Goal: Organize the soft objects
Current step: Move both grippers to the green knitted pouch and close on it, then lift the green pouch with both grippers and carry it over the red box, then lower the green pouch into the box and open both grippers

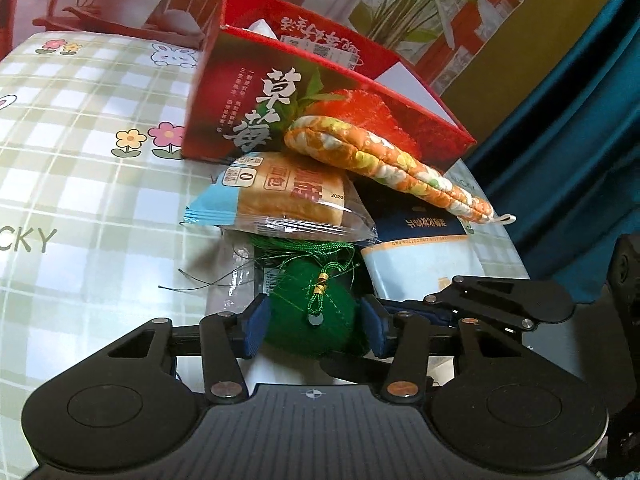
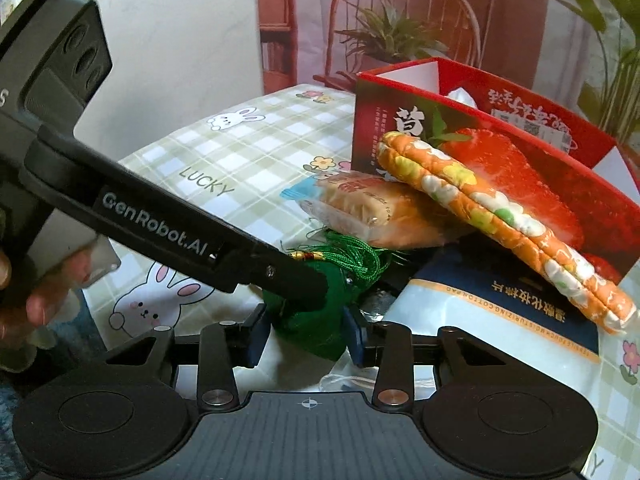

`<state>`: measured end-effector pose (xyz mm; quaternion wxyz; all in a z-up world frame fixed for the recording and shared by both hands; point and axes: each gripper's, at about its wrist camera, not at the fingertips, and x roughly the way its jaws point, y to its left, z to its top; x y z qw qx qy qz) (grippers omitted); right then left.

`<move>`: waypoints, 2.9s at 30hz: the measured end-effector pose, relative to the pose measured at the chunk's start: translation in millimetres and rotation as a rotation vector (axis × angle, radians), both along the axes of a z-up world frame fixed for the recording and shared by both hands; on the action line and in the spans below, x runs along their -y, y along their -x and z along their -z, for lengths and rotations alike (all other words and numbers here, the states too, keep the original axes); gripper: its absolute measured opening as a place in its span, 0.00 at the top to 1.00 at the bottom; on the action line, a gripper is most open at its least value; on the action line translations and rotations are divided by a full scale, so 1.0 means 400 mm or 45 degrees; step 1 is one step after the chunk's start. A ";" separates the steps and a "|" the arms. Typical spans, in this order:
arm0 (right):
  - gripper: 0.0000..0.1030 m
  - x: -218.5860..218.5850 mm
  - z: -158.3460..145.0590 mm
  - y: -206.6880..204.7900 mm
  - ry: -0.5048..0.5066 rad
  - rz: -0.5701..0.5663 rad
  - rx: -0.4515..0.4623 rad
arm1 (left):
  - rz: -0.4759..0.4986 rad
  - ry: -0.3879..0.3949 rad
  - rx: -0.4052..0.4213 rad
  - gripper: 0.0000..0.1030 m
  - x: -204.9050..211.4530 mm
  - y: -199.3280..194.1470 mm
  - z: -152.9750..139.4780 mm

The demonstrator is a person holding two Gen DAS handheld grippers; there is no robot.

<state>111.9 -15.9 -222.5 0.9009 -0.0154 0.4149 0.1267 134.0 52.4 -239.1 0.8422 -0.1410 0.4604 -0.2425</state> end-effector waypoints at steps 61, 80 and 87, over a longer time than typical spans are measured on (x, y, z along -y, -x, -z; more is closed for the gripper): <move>0.66 0.283 -0.374 -0.286 0.219 0.073 0.620 | 0.020 0.026 0.599 0.49 0.195 -0.364 -0.428; 0.66 0.367 -0.176 -0.452 0.195 0.099 0.340 | 0.070 -0.056 0.362 0.50 0.209 -0.520 -0.250; 0.61 0.403 -0.166 -0.444 0.230 0.212 0.312 | 0.028 -0.119 0.366 0.49 0.192 -0.511 -0.253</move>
